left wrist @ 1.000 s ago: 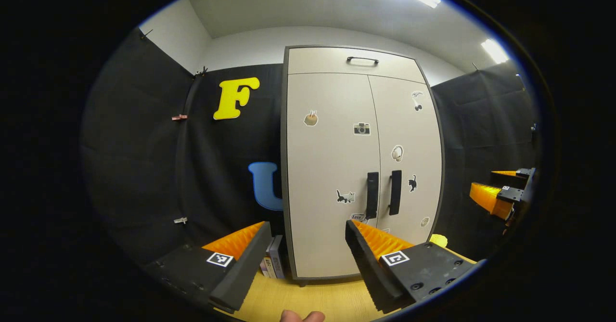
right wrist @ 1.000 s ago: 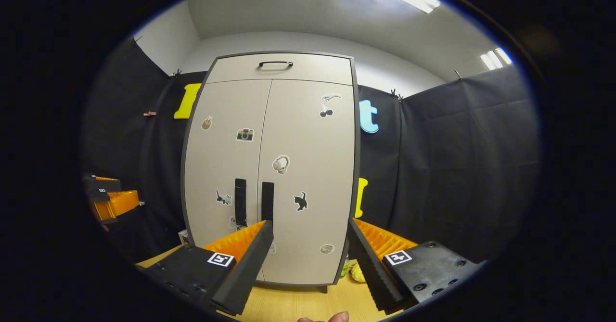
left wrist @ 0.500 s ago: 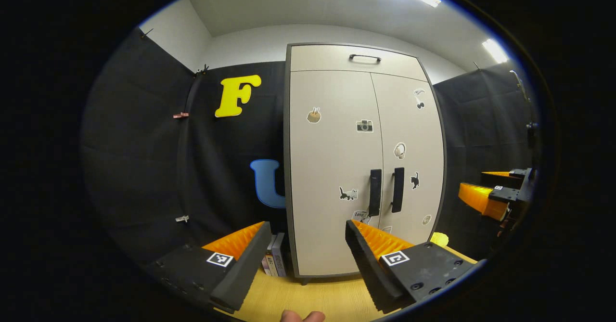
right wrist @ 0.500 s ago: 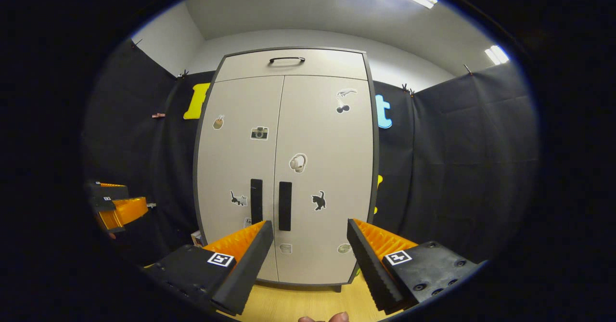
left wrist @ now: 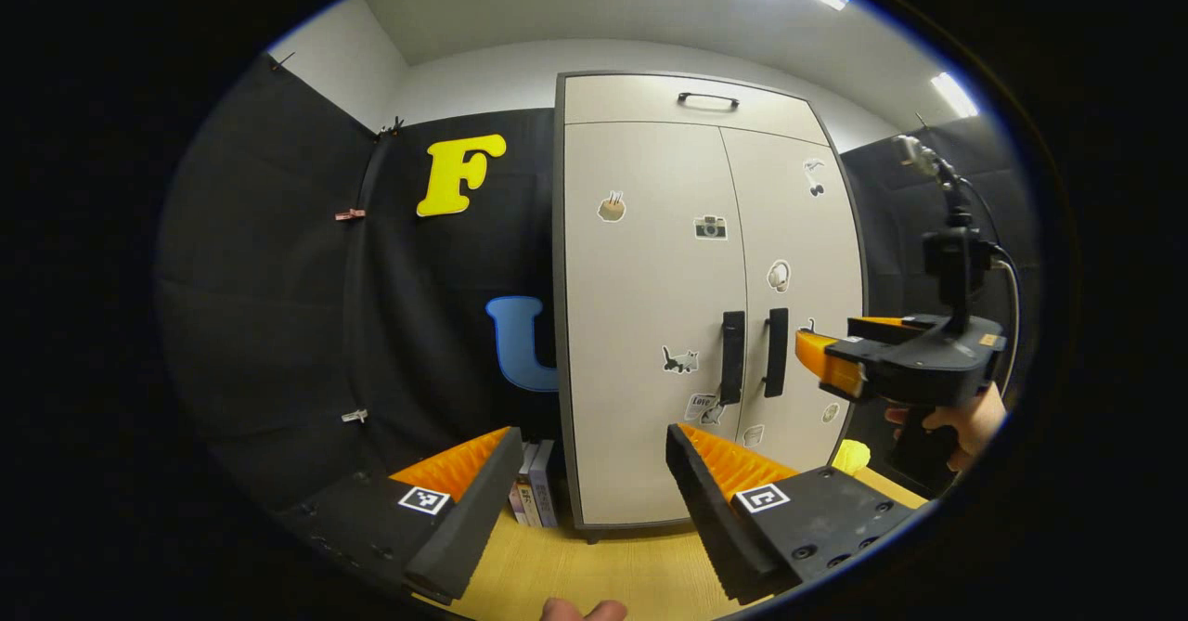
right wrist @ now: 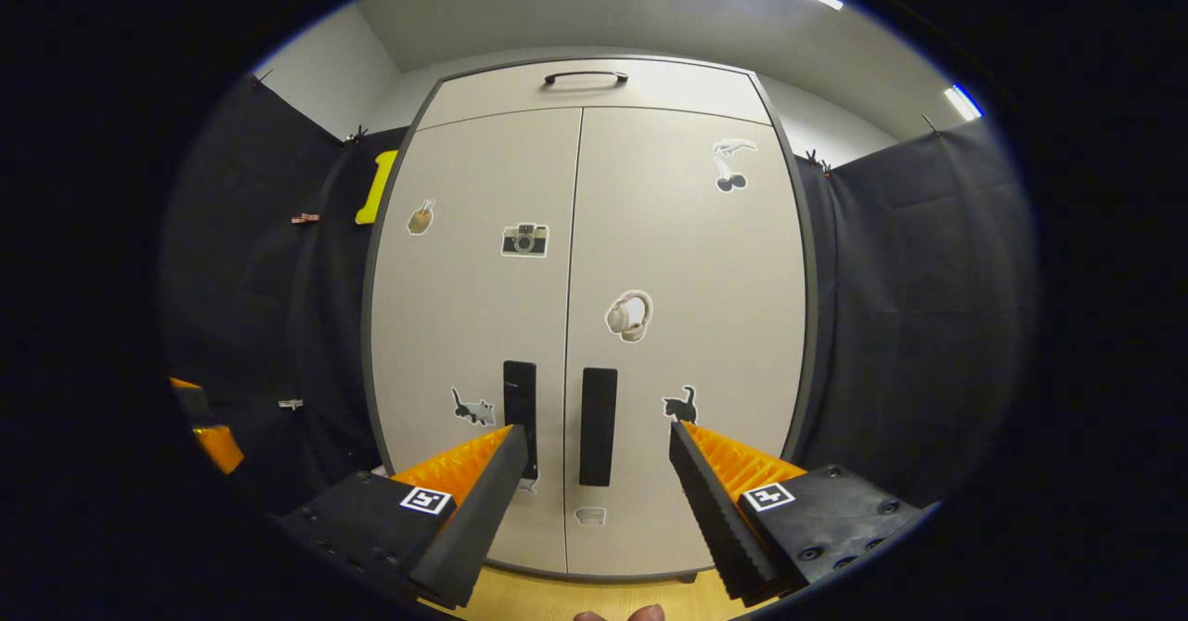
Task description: Open the right door of the double-door shoe cabinet with the right hand, and open the left door with the left hand.
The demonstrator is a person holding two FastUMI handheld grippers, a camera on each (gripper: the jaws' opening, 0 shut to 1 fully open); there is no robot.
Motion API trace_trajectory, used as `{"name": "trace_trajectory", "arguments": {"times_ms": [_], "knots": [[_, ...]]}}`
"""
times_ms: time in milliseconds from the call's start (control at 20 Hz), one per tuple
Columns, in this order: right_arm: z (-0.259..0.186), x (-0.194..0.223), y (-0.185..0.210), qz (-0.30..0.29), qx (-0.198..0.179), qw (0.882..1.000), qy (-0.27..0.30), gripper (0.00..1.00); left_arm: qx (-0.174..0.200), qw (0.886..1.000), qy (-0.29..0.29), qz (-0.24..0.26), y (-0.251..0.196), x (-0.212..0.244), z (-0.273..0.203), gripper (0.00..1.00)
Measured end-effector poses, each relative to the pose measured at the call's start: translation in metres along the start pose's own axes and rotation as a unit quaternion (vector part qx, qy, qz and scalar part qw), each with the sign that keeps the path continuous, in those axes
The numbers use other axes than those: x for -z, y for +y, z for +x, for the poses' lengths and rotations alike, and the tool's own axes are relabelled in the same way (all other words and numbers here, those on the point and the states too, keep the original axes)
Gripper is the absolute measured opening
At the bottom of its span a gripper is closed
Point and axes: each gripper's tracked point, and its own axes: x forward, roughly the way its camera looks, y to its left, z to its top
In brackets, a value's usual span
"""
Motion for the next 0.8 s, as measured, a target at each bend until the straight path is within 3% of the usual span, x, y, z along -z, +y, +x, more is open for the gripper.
{"name": "trace_trajectory", "arguments": {"times_ms": [200, 400, 500, 650, 800], "knots": [[0.040, 0.012, -0.010, 0.015, 0.018, 1.000, 0.011, 0.98, -0.003, 1.000, 0.007, -0.007, 0.004, 0.007, 0.005, 0.96], [0.069, 0.031, -0.007, 0.028, 0.010, 0.999, 0.032, 0.98, -0.003, 1.000, 0.011, -0.006, 0.006, 0.010, 0.011, 0.96], [0.079, 0.038, -0.003, 0.026, 0.004, 0.999, 0.036, 0.95, -0.002, 1.000, 0.012, -0.006, 0.006, 0.010, 0.013, 0.96], [0.091, 0.046, 0.003, 0.018, 0.003, 0.999, 0.048, 0.84, -0.002, 1.000, 0.013, -0.008, 0.006, 0.010, 0.017, 0.96], [0.099, 0.057, 0.006, 0.020, 0.006, 0.998, 0.061, 0.84, -0.006, 1.000, 0.012, -0.008, 0.009, 0.010, 0.019, 0.96]]}}
